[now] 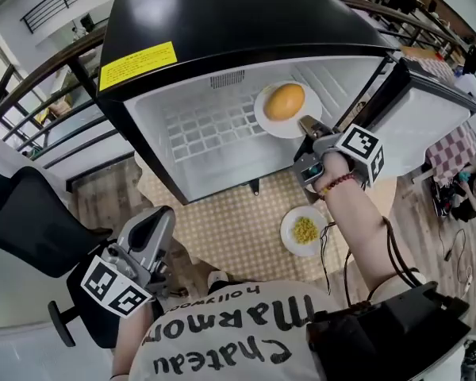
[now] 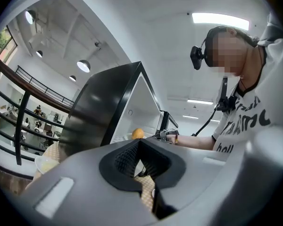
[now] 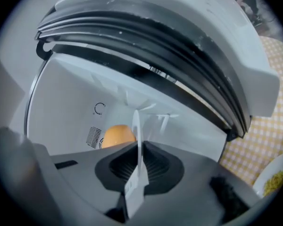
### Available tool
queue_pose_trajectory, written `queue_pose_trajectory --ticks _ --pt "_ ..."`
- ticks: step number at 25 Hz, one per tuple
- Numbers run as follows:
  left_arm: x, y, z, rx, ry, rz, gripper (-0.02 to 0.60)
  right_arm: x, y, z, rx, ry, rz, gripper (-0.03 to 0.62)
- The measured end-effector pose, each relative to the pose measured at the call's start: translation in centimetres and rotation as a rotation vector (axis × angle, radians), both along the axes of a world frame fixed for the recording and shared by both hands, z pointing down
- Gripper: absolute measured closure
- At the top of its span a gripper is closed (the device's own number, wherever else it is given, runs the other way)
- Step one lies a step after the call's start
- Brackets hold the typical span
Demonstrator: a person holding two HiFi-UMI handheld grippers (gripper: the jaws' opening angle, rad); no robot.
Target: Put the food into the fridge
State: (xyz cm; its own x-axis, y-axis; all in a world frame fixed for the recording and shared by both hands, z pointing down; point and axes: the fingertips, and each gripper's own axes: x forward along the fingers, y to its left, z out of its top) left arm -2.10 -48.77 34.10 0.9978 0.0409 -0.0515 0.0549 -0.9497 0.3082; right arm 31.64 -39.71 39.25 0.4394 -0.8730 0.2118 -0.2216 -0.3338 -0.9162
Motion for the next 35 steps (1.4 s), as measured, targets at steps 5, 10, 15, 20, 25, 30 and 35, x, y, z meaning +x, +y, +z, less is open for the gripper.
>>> queue_pose_trajectory --ticks 5,10,15,20,25,30,35 --pt "-0.4 -0.5 -0.2 -0.009 0.038 0.009 0.575 0.5 -0.2 0.6 -0.091 0.040 -0.002 0.563" --pt "-0.8 -1.0 -0.5 -0.008 0.055 0.022 0.575 1.0 -0.7 0.7 -0.190 0.094 -0.001 0.563" --pt "-1.2 -1.5 -0.2 -0.010 0.052 0.022 0.575 1.1 -1.1 0.6 -0.248 0.156 -0.010 0.557" --pt "-1.5 -1.8 -0.2 -0.016 0.054 0.013 0.575 1.1 -1.1 0.4 -0.308 0.201 -0.024 0.536" --pt "-2.1 -2.2 -0.1 -0.027 0.055 0.011 0.575 0.7 -1.6 0.2 -0.355 0.224 -0.030 0.517" --pt "-1.9 -1.5 -0.2 -0.031 0.056 0.008 0.575 1.0 -0.9 0.1 -0.393 0.233 -0.035 0.507" --pt "-2.2 -1.4 0.2 -0.035 0.054 0.004 0.575 1.0 -0.8 0.4 -0.428 0.235 -0.035 0.501"
